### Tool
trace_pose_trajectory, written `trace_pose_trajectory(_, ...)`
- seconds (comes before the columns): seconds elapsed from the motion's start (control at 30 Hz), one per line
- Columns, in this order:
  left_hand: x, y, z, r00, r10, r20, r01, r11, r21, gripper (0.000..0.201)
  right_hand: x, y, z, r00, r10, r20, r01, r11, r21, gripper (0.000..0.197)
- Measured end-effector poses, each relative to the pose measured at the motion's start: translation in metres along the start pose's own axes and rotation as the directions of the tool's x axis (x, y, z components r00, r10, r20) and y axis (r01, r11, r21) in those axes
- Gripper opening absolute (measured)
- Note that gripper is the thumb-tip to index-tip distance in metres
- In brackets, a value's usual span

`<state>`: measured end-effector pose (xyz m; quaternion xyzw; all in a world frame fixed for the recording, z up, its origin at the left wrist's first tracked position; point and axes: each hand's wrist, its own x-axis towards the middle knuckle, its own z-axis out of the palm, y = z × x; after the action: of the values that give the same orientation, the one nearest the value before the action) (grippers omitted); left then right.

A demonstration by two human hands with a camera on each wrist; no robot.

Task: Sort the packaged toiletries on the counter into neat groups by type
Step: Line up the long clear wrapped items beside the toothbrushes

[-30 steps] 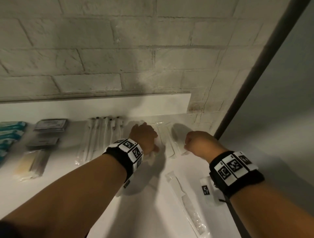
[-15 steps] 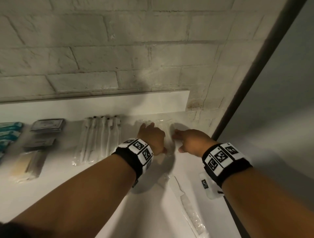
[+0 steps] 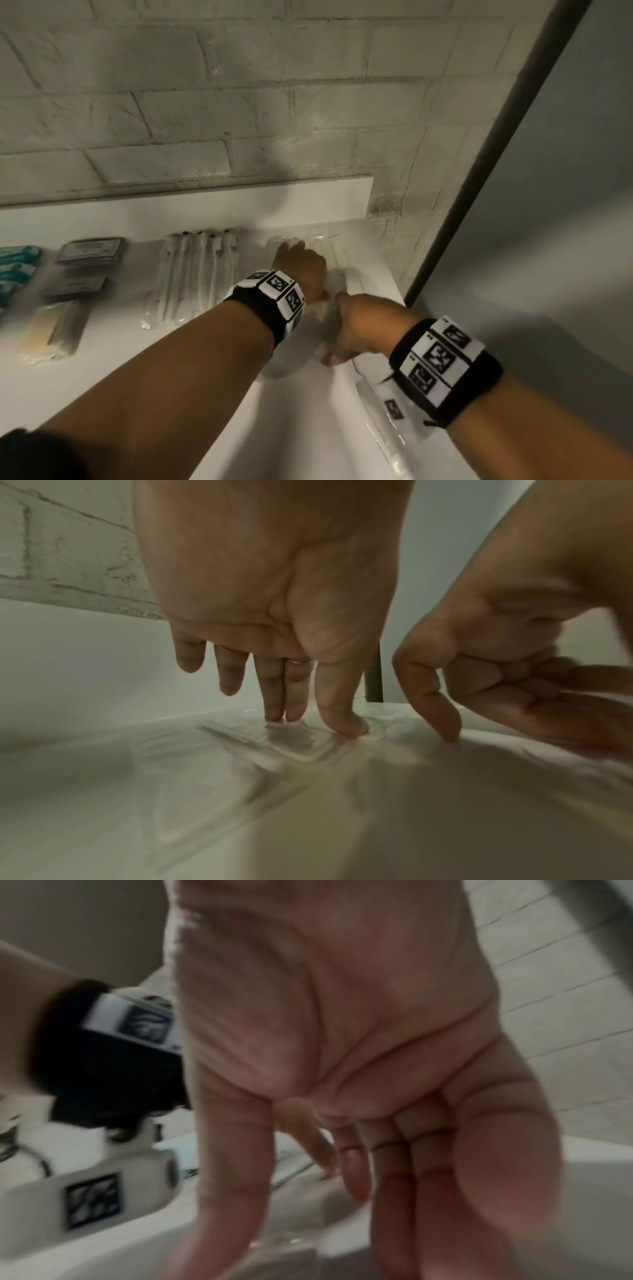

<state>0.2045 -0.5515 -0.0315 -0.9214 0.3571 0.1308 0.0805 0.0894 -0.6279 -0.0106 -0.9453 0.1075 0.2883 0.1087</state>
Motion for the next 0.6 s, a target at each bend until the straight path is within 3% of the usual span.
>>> trace_pose_trajectory(0.07,0.000,0.000,0.000,1.000,-0.008,0.002,0.008,1.000,0.000,0.063,0.001,-0.010,0.007,0.999,0.043,0.033,-0.041,0.998,-0.048,0.096)
trace_pose_trajectory(0.23,0.000,0.000,0.000,1.000,-0.006,0.012,0.006,1.000,-0.001,0.061,0.001,-0.020,0.013,0.999,0.042,0.014,-0.042,0.999,-0.014,0.083)
trace_pose_trajectory(0.3,0.000,-0.001,0.002,1.000,-0.007,0.013,0.007,1.000,-0.019,0.064,-0.001,-0.017,0.014,1.000,0.024,0.020,-0.025,0.999,0.049,0.073)
trace_pose_trajectory(0.4,-0.001,-0.002,0.002,1.000,-0.007,0.000,0.007,1.000,-0.014,0.067,-0.009,-0.010,0.003,0.998,-0.060,0.001,0.060,0.998,-0.022,0.038)
trace_pose_trajectory(0.47,0.000,-0.003,0.000,1.000,-0.002,-0.025,0.002,1.000,-0.008,0.064,-0.015,0.002,-0.016,0.996,-0.080,-0.044,0.080,0.997,-0.009,0.032)
trace_pose_trajectory(0.53,0.000,-0.006,-0.001,0.999,-0.001,-0.035,0.000,0.999,-0.040,0.065,-0.018,0.021,-0.041,0.983,-0.011,-0.183,0.041,0.987,0.157,0.029)
trace_pose_trajectory(0.6,0.000,-0.008,-0.001,1.000,-0.013,-0.012,0.012,0.996,-0.086,0.073,-0.017,0.044,-0.066,0.911,0.176,-0.374,0.024,0.881,0.473,0.020)
